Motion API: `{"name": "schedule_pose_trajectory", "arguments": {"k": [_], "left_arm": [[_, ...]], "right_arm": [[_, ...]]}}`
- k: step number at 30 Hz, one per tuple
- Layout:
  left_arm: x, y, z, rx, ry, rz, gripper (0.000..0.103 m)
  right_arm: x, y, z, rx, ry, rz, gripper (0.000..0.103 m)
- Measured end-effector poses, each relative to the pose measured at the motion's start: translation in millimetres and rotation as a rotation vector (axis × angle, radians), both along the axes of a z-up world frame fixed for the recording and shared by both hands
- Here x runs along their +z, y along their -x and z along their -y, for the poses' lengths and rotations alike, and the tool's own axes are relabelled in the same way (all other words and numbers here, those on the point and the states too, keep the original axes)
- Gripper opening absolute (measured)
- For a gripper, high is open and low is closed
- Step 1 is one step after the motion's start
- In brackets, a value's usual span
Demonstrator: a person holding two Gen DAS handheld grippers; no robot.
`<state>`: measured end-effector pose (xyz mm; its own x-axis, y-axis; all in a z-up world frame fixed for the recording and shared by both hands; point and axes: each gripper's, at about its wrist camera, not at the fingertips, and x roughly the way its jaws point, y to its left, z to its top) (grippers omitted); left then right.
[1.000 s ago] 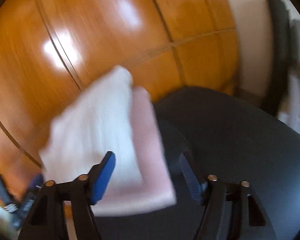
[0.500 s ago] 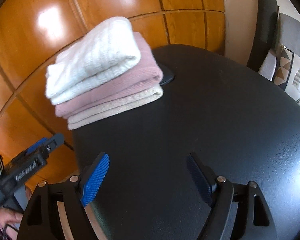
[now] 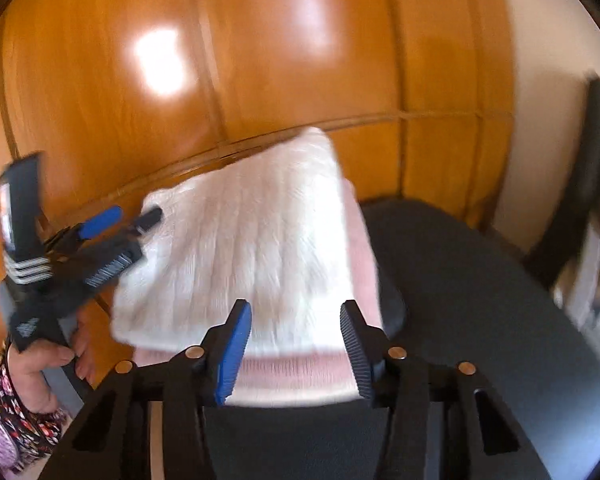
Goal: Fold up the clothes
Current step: 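Carry the sweater with both tools and lay it on the clothes stack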
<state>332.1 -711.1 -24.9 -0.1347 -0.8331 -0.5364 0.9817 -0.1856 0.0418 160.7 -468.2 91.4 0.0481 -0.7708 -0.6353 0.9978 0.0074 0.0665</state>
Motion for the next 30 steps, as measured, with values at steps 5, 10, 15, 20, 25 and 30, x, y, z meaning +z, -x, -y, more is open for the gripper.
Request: {"name": "schedule_pose_trajectory", "arguments": {"k": [5, 10, 15, 20, 25, 30], "left_arm": [[-27.4, -38.2, 10.5, 0.011, -0.017, -0.142, 0.082], [-7.7, -37.7, 6.6, -0.052, 0.015, -0.212, 0.081], [24.8, -24.3, -3.8, -0.012, 0.258, -0.153, 0.081], [16.0, 3.9, 35.8, -0.012, 0.196, -0.019, 0.081], [-18.1, 6.8, 70.3, -0.018, 0.039, -0.044, 0.081], [-25.6, 11.1, 85.7, -0.003, -0.033, -0.107, 0.087]], "right_arm": [[-28.2, 9.5, 46.1, 0.022, -0.072, -0.043, 0.046], [-66.0, 43.4, 44.5, -0.043, -0.139, 0.162, 0.047], [-9.0, 50.9, 11.2, -0.066, 0.165, 0.121, 0.047], [41.9, 27.0, 72.5, 0.106, 0.200, 0.092, 0.045], [15.5, 6.1, 150.8, 0.148, 0.003, 0.015, 0.035], [-10.8, 8.2, 163.3, 0.081, -0.057, -0.063, 0.024]]}}
